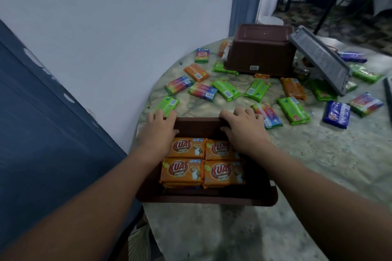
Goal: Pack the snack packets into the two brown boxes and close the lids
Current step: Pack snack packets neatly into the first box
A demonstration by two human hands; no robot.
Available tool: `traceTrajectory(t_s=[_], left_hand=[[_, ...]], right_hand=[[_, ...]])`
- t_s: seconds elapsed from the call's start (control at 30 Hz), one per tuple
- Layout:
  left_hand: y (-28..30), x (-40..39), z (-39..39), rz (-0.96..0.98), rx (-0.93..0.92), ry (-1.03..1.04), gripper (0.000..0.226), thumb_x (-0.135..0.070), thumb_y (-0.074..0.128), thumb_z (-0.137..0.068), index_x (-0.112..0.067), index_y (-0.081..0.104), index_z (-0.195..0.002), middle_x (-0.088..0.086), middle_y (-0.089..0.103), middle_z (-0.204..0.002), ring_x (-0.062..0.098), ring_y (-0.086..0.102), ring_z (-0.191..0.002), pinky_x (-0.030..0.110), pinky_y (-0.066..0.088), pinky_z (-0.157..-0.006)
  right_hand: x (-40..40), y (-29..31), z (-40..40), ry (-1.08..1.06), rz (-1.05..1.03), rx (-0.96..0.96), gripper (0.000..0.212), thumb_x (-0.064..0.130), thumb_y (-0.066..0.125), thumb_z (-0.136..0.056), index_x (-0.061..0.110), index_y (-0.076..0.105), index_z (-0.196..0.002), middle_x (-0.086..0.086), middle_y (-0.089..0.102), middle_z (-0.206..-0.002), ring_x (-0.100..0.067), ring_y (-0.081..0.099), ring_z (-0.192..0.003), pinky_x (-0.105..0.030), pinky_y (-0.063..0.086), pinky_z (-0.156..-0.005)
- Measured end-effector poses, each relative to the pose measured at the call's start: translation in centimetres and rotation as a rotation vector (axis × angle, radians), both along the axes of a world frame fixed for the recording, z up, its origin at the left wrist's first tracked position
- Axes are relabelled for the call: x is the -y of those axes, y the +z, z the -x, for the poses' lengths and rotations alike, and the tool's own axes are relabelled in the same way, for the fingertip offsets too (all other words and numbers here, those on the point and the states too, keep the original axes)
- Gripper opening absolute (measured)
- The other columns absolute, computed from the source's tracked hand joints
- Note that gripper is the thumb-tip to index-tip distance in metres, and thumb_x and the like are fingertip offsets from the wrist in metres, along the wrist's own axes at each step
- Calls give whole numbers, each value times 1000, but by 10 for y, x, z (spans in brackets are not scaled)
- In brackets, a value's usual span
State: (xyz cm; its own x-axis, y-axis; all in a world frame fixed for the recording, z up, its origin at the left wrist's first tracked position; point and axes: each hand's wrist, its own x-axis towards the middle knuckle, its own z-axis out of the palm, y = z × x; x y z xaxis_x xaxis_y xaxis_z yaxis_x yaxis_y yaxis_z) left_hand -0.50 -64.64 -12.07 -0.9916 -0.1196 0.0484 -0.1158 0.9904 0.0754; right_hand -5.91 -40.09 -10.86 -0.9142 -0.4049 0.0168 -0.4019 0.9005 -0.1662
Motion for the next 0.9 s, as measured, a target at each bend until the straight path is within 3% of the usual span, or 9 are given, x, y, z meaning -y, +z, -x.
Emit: traceTrajectory(t_s=[0.1,0.37,0.53,0.63,0.8,0.9], left_hand=[[-1,0,0,42,-6,-16,42,-41,59,-99,-23,38,-130,12,46,-125,32,40,-117,42,51,-84],[2,0,3,52,42,-28,44,-41,55,-101,-25,33,-136,11,43,-129,32,38,-119,38,44,-75],[2,-2,-5,78,-7,-34,49,-41,57,-99,-24,35,-139,11,46,-133,32,40,-120,40,48,-86],[0,-4,-9,107,-67,-57,50,-45,55,-98,-22,40,-139,10,50,-129,31,44,-117,40,46,-90],[-4,-6,-13,156,-175,-181,47,-46,48,-94,-17,55,-131,1,60,-118,23,52,-112,45,37,-105],[5,-7,-7,71,-215,-188,31,-43,43,-96,-20,60,-107,-5,58,-95,20,55,-95,43,39,-94]], right_hand=[[1,-1,-1,-21,5,-3,26,47,50,-101,40,44,-125,-1,52,-121,-29,46,-117,-48,38,-97],[1,-4,-6,-51,4,-35,28,48,52,-100,41,45,-126,-1,54,-120,-28,47,-116,-47,37,-101],[0,-1,-7,-44,5,-14,31,50,51,-99,39,47,-128,-2,54,-121,-30,48,-118,-48,37,-102],[0,2,-8,-37,29,13,43,65,44,-96,38,51,-129,-2,55,-119,-28,49,-117,-46,36,-102],[0,3,-9,-65,73,37,54,74,30,-95,36,57,-122,-3,58,-116,-28,49,-116,-46,37,-103],[4,9,-2,-91,93,86,62,79,20,-92,36,63,-107,0,63,-107,-27,54,-110,-48,43,-98]])
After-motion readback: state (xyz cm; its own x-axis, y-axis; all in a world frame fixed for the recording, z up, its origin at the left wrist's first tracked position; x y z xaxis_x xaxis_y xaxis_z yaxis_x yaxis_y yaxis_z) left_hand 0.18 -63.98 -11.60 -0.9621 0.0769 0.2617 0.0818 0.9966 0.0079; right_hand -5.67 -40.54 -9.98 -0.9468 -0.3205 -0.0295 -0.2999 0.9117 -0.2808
